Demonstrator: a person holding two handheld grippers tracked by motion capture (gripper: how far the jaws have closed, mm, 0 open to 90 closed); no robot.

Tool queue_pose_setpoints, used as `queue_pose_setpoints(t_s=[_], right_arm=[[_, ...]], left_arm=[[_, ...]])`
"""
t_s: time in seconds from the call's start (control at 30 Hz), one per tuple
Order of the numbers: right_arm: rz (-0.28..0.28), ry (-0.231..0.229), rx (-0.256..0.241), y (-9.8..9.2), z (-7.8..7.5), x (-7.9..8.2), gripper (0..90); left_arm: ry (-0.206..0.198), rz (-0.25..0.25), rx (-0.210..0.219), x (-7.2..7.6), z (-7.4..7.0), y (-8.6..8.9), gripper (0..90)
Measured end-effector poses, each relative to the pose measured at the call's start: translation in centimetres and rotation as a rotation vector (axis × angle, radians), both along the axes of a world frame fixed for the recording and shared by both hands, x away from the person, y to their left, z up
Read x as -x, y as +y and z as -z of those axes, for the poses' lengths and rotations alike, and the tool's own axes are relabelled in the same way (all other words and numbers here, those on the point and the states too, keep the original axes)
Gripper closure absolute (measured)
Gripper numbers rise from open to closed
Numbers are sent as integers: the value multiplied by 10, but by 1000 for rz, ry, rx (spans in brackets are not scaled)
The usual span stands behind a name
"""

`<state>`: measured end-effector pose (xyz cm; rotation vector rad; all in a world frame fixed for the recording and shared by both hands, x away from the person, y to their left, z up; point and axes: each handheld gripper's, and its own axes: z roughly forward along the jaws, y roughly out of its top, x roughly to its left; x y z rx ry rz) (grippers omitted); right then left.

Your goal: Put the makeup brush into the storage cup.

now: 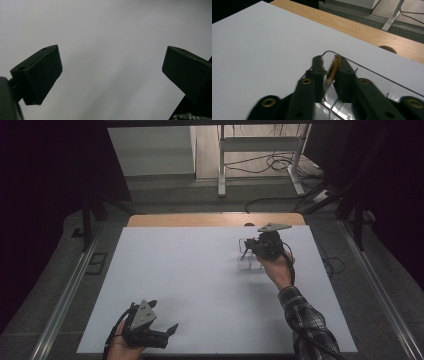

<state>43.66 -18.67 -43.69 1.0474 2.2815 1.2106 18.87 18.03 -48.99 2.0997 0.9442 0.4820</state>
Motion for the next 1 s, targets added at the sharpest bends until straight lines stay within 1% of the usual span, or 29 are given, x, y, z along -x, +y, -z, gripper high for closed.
queue_pose_setpoints(t_s=[0.07,0.1,0.13,0.23,0.3,0.4,0.5,0.57,0.6,0.67,0.73,0.87,1.0], right_arm=[[9,-10,3,0,-1,0,681],[10,-9,2,0,-2,0,619],[12,-9,7,0,-3,-1,536],[17,-15,10,1,-4,-2,377],[23,-14,9,1,-5,-3,284],[17,6,-12,0,-5,-5,176],[15,7,-14,0,-6,-5,129],[11,10,-10,0,-6,-5,124],[2,12,-16,0,-6,-4,111],[2,15,-18,0,-7,-3,101],[1,15,-16,0,-7,-3,89],[-4,13,-11,0,-8,0,77],[-10,15,-12,0,-10,3,69]], left_arm=[[3,3,-2,0,0,0,33],[5,5,-7,0,1,-1,34],[6,6,-9,0,1,-1,33],[5,6,-6,0,1,-1,33],[3,4,-8,0,1,0,33],[3,-1,0,0,0,0,32],[7,-6,9,-1,0,1,31],[11,-7,13,-1,0,1,32],[29,-6,29,-1,-1,3,34],[36,-3,45,-1,-2,4,39],[39,-4,51,-1,-3,5,40],[39,-8,67,-1,-3,7,39],[27,-12,78,-1,-4,9,36]])
